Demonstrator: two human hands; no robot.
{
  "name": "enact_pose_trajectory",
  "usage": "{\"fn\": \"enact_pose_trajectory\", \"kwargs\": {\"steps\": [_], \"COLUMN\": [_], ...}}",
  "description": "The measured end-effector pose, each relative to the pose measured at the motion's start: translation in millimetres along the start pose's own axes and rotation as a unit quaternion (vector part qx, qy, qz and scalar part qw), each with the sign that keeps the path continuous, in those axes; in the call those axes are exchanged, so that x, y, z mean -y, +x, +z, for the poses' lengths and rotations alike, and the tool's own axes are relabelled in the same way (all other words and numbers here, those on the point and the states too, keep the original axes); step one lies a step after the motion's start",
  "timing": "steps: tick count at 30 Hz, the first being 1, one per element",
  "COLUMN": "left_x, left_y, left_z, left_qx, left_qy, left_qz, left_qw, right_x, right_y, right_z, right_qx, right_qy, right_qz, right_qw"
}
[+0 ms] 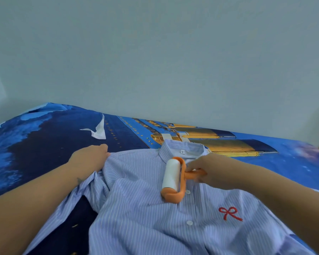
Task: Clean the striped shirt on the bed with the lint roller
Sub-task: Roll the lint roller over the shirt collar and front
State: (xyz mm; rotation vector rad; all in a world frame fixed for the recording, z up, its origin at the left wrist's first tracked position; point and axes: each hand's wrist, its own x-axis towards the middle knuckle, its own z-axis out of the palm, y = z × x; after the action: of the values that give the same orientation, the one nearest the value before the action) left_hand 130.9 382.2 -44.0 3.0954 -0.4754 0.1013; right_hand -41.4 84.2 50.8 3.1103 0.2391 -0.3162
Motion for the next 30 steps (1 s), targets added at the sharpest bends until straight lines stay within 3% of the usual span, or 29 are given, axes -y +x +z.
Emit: {"fn": "enact_pose_trajectory", "kwargs": {"steps": [4,7,10,12,17,22,25,30], "left_x": [-11,-25,-43,-52,-47,-38,-31,-31], "left_y": [-5,-1,4,7,10,10,10,11], "left_z": [-18,-27,-27,-21,-2,7,12,14], "left_qx": [-0.005,-0.047,0.01,0.035,-0.001,-0.034,-0.072,-0.087], "left_qy": [0.032,0.032,-0.091,-0.089,-0.081,-0.11,-0.154,-0.137], "left_qz": [-0.023,0.005,0.024,0.018,-0.024,0.022,0.022,0.02], "left_qw": [0.999,0.998,0.996,0.995,0.996,0.993,0.985,0.987], "right_x": [-16,-18,-7,1,19,45,58,51], "right_y": [-14,-14,-6,3,38,69,82,80], "right_z": [-15,-18,-11,-6,4,3,0,2], "right_qx": [-0.056,-0.082,-0.072,-0.062,-0.043,-0.021,-0.031,-0.033], "right_qy": [0.078,0.049,-0.006,-0.041,-0.074,-0.001,0.021,0.028], "right_qz": [0.044,0.058,0.048,0.041,0.029,0.003,-0.022,-0.025], "right_qw": [0.994,0.994,0.996,0.996,0.996,1.0,0.999,0.999]}}
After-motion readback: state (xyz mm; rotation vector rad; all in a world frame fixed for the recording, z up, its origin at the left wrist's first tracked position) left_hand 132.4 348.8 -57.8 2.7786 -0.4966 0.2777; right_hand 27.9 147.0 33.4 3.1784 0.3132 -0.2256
